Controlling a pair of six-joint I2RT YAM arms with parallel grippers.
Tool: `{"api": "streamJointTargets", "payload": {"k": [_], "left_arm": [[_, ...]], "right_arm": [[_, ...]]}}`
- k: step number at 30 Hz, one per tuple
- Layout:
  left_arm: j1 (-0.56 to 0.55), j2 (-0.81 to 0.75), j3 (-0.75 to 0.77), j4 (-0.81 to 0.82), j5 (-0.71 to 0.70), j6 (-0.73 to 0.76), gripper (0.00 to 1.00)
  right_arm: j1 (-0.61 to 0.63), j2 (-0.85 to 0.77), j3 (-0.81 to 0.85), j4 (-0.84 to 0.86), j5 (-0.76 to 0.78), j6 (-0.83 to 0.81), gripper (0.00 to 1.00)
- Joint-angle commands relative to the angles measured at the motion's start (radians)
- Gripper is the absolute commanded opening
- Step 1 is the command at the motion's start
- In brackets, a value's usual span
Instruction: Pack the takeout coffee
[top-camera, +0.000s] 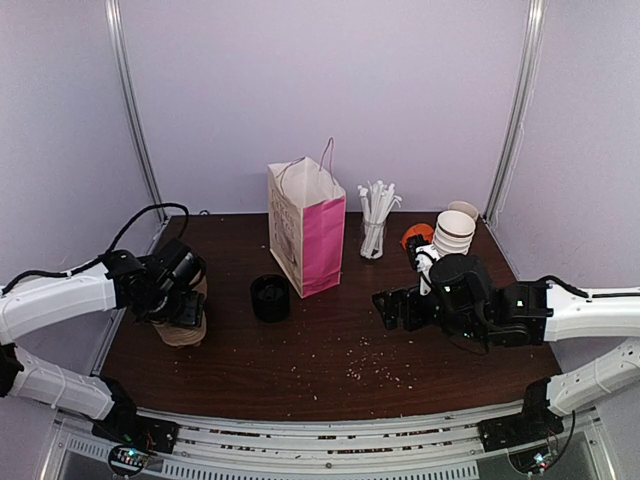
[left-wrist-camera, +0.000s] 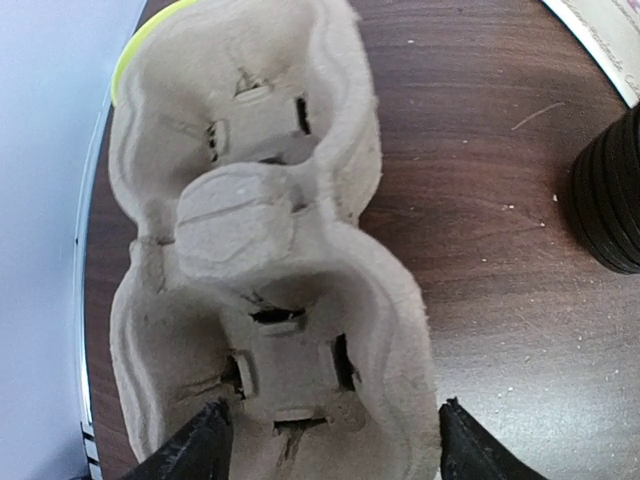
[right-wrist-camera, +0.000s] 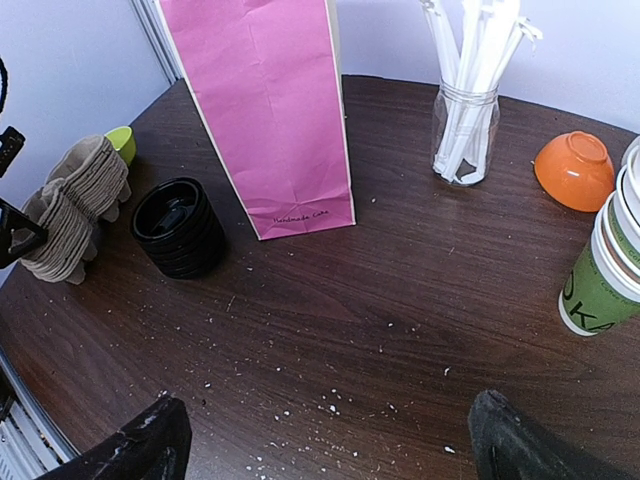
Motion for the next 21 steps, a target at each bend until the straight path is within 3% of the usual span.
{"api": "streamJointTargets", "payload": {"k": [1, 7, 14, 18, 21], "left_arm": [[0.018, -0.021, 0.022, -0.043, -0.042, -0.035, 0.77], [0.017, -0.081, 0.101, -0.071, -0.05, 0.001, 0.98], [0.017, -0.118, 0.325, -0.027, -0.032, 0.122, 0.98], [0.017, -0.122, 0.378, 0.131, -0.03, 0.206, 0.98], [0.017, -0.149, 0.361, 0.282, -0.042, 0.186, 0.98]], "right_arm": [[0.003, -0.019, 0.005, -0.011, 0.03, -0.016, 1.0], [0.0, -0.029, 0.046, -0.047, 0.039, -0.035, 1.0], [-0.031, -0.019, 0.169, -0.161, 0.072, -0.065, 1.0], [-0.085, -0.02, 0.291, -0.307, 0.14, -0.077, 1.0], [-0.17, -0.033, 0.347, -0.4, 0.172, -0.088, 1.0]]}}
